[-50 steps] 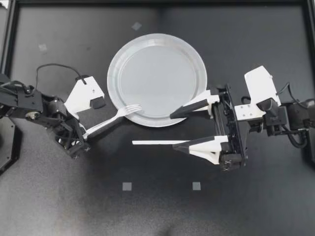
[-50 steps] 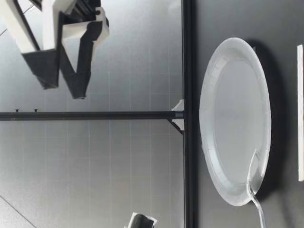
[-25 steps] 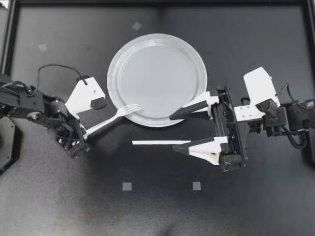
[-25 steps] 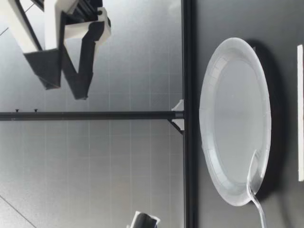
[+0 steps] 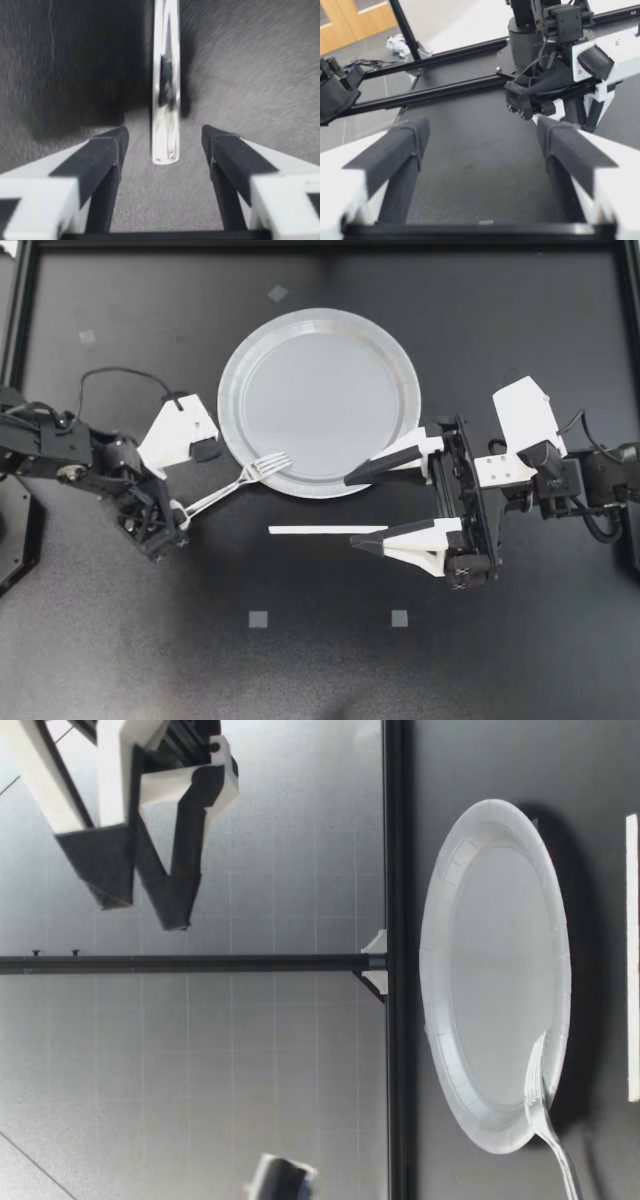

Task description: Pick up the fork and place it on the plate.

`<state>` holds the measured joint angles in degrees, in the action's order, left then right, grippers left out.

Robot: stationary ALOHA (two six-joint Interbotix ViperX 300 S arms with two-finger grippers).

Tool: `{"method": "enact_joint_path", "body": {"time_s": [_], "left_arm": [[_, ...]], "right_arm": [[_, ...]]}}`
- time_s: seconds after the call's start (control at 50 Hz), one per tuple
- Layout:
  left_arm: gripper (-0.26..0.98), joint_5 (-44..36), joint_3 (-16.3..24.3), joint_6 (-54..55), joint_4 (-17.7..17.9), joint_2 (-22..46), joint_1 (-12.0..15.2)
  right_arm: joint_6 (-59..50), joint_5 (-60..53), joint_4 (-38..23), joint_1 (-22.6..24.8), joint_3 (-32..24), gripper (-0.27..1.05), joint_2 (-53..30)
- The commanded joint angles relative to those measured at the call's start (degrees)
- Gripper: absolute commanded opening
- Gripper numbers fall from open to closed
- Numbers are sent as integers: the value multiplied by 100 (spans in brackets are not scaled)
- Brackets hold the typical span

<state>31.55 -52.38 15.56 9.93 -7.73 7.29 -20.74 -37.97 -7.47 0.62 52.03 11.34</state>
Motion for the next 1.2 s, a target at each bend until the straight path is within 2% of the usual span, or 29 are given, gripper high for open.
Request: {"method": "enact_joint_path", "body": {"time_s": [0.0, 0.14, 0.28, 0.38, 0.46, 0.6, 0.72, 0.78, 0.86, 1.0, 1.18], "left_arm": [[57, 132, 281, -158, -97, -360, 9], [57, 580, 765, -527, -360, -835, 9], [57, 606, 1213, -905, -413, -1178, 9], [57, 185, 1406, -1160, -404, -1433, 9], [57, -686, 1380, -1318, -396, -1731, 9], [57, -2584, 826, -1441, -396, -2435, 9], [57, -4368, -70, -1397, -404, -3234, 9], [57, -4869, -475, -1336, -396, -3568, 9], [57, -4983, -888, -1283, -387, -3911, 9], [57, -4869, -1362, -1107, -387, -4184, 9], [57, -4737, -1512, -1143, -396, -4175, 9]], "right_arm": [[0, -62, 9, 35, -62, 79, 35], [35, -79, 0, 35, -62, 79, 35], [79, -220, -62, 35, -79, 79, 70], [123, -237, -88, 35, -79, 78, 141], [211, -237, -97, 35, -79, 78, 193], [360, -237, -88, 26, -62, 77, 290], [457, -237, -88, 26, -62, 77, 334], [527, -237, -79, 26, -53, 77, 308], [633, -237, -70, 26, -62, 77, 255], [765, -264, -35, 26, -79, 77, 105], [765, -264, 26, 9, -132, 77, -9]]}}
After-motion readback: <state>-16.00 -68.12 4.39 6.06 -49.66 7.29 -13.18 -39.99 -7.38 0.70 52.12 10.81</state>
